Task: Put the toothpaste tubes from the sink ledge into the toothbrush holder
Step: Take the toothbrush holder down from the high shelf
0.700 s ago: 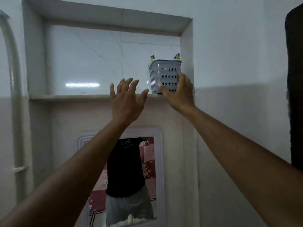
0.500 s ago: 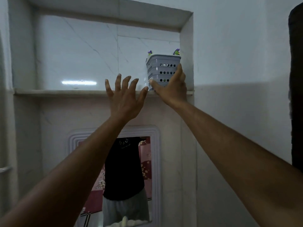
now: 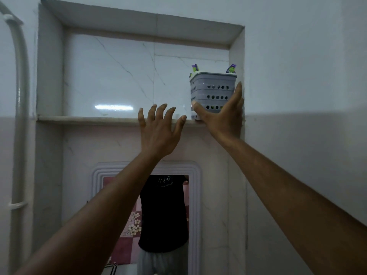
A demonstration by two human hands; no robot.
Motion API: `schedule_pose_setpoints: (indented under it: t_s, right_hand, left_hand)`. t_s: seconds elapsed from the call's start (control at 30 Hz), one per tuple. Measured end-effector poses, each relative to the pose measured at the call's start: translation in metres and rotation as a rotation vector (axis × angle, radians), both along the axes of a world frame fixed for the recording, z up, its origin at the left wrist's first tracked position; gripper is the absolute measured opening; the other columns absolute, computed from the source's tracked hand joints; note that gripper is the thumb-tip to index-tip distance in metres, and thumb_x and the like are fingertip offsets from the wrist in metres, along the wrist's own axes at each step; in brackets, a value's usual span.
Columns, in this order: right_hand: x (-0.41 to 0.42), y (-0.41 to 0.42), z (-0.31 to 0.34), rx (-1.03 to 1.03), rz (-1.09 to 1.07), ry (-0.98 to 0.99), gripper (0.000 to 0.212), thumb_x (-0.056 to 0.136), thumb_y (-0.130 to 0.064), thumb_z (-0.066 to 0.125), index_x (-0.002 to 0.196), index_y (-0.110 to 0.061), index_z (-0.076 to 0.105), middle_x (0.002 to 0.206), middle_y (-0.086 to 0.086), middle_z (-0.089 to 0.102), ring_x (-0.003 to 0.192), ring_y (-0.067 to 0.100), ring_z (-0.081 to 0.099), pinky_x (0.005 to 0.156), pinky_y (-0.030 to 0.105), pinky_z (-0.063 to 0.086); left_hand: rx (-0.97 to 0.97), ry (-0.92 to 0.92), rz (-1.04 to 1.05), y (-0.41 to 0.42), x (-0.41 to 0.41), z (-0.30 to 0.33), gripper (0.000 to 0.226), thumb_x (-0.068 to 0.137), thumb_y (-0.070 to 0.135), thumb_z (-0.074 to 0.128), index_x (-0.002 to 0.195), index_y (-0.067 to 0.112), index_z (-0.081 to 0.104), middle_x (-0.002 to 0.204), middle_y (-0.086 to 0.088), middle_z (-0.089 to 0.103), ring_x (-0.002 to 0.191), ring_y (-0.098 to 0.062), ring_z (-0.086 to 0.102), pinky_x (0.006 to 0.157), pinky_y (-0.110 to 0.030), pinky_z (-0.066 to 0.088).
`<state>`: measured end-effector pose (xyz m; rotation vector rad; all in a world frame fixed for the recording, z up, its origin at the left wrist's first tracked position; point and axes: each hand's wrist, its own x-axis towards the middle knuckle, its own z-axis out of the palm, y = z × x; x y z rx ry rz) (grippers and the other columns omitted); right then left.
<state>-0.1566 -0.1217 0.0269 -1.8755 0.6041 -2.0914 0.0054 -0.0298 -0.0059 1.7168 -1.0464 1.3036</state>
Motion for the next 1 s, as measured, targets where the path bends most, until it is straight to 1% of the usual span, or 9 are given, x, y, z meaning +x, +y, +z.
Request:
schedule_pose_setpoints:
  t_s: [0.1,0.17,0.23,0.33,0.6,0.7,0.8,0.87,1.0]
  right_hand:
    - [-0.002,0.004,0.007,0.035,0.085,-0.053,0.154,0.069,-0.075,0.095,0.181,-0.018,0.006,0.172,0.009,0.044,0.153,0.029,0.052,0.119,0.040,0.047]
    - [-0.003,0.007,0.008,0.029,0.100,-0.082,0.155,0.061,-0.082,0.092,0.178,-0.018,0.013,0.164,0.006,0.054,0.144,0.027,0.061,0.114,0.048,0.057]
    - [-0.008,0.012,0.005,0.011,0.103,-0.104,0.150,0.059,-0.082,0.092,0.174,-0.017,0.022,0.157,0.003,0.059,0.138,0.025,0.065,0.107,0.049,0.062]
    - [-0.018,0.022,-0.002,-0.022,0.115,-0.150,0.141,0.059,-0.078,0.096,0.168,-0.015,0.032,0.156,0.001,0.059,0.138,0.021,0.064,0.107,0.045,0.061]
    - [-0.051,0.046,-0.048,-0.056,0.148,-0.213,0.131,0.061,-0.072,0.098,0.162,-0.016,0.038,0.155,-0.001,0.061,0.136,0.017,0.067,0.106,0.041,0.063]
    - [-0.060,0.055,-0.083,-0.009,0.226,-0.209,0.125,0.062,-0.068,0.101,0.159,-0.017,0.040,0.150,-0.004,0.063,0.131,0.011,0.069,0.102,0.035,0.065]
    - [-0.065,0.058,-0.124,0.027,0.320,-0.193,0.120,0.069,-0.050,0.107,0.160,-0.014,0.038,0.151,-0.002,0.063,0.133,0.008,0.069,0.100,0.026,0.065]
    - [-0.067,0.061,-0.155,0.071,0.374,-0.174,0.119,0.069,-0.045,0.109,0.160,-0.013,0.038,0.152,-0.001,0.064,0.133,0.009,0.070,0.100,0.028,0.065]
    - [-0.069,0.069,-0.216,0.143,0.454,-0.127,0.121,0.065,-0.049,0.107,0.158,-0.012,0.039,0.152,0.001,0.065,0.134,0.012,0.071,0.103,0.039,0.066]
  left_hand:
    - [-0.005,0.009,0.008,-0.001,-0.001,0.000,0.066,0.108,0.070,0.028,0.152,0.031,0.056,0.162,0.000,0.052,0.156,-0.026,0.038,0.128,-0.056,0.013]
    - [0.002,0.010,0.010,-0.001,-0.001,0.000,0.066,0.108,0.069,0.028,0.153,0.029,0.055,0.161,-0.001,0.053,0.155,-0.026,0.040,0.127,-0.056,0.016]
    - [0.006,0.012,-0.014,0.002,-0.004,-0.001,0.065,0.108,0.067,0.031,0.154,0.028,0.053,0.161,-0.003,0.052,0.154,-0.027,0.041,0.127,-0.056,0.019]
    - [-0.037,0.010,-0.099,0.008,-0.013,0.000,0.060,0.109,0.062,0.038,0.155,0.026,0.053,0.161,-0.003,0.053,0.153,-0.026,0.042,0.127,-0.054,0.023]
    - [-0.053,0.022,-0.221,0.034,-0.035,-0.023,0.058,0.109,0.062,0.041,0.156,0.029,0.050,0.161,0.002,0.052,0.151,-0.022,0.043,0.124,-0.049,0.031]
    - [0.004,0.060,-0.265,0.045,-0.043,-0.052,0.060,0.108,0.063,0.042,0.157,0.028,0.049,0.161,0.002,0.051,0.150,-0.021,0.045,0.123,-0.051,0.032]
    - [0.074,0.116,-0.296,0.056,-0.046,-0.092,0.062,0.107,0.065,0.042,0.156,0.028,0.048,0.161,0.001,0.051,0.148,-0.022,0.046,0.122,-0.052,0.034]
    - [0.116,0.168,-0.314,0.063,-0.047,-0.124,0.060,0.107,0.064,0.043,0.155,0.028,0.049,0.159,0.002,0.052,0.147,-0.021,0.047,0.122,-0.053,0.035]
    - [0.192,0.259,-0.357,0.078,-0.049,-0.192,0.056,0.107,0.062,0.047,0.151,0.028,0.054,0.153,0.004,0.057,0.142,-0.018,0.053,0.114,-0.056,0.045]
